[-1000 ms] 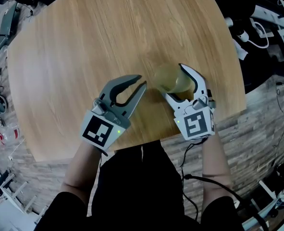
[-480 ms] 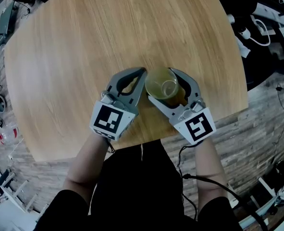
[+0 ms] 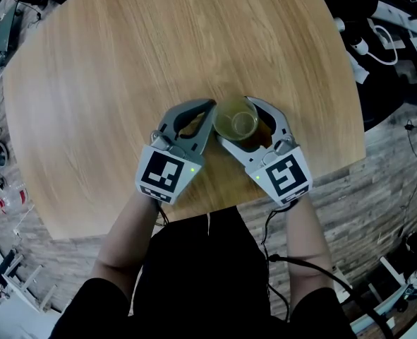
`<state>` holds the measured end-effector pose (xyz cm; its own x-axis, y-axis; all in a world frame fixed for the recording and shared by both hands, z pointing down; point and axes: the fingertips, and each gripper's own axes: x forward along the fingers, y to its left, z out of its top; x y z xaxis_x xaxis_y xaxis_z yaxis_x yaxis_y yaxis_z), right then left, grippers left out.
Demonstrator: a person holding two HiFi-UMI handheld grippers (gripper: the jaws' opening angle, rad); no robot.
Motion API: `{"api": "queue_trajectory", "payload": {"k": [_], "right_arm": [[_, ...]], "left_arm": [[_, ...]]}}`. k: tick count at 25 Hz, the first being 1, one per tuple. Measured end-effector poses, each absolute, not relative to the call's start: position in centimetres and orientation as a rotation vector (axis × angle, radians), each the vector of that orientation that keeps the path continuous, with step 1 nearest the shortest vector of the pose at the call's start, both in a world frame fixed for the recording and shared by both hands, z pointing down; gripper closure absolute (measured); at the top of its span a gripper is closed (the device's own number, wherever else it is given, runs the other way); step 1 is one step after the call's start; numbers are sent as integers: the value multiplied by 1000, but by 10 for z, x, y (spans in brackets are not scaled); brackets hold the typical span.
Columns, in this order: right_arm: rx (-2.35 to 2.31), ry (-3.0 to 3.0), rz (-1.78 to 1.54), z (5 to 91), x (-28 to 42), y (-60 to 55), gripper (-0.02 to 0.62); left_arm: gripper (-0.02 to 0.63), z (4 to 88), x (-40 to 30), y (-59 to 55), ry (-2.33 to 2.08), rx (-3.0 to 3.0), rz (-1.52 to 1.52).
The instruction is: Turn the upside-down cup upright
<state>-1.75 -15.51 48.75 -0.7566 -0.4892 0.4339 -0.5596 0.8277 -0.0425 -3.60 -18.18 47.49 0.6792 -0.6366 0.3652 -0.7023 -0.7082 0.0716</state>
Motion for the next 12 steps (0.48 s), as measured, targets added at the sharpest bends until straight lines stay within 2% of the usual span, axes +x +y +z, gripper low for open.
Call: {"api": "queue_trajectory", "payload": {"k": [12], "right_arm": [[790,-2549,276,505,-18,-159,284]], "left_arm": [[598,489,-31,-179,-1034,2707,533]]}}
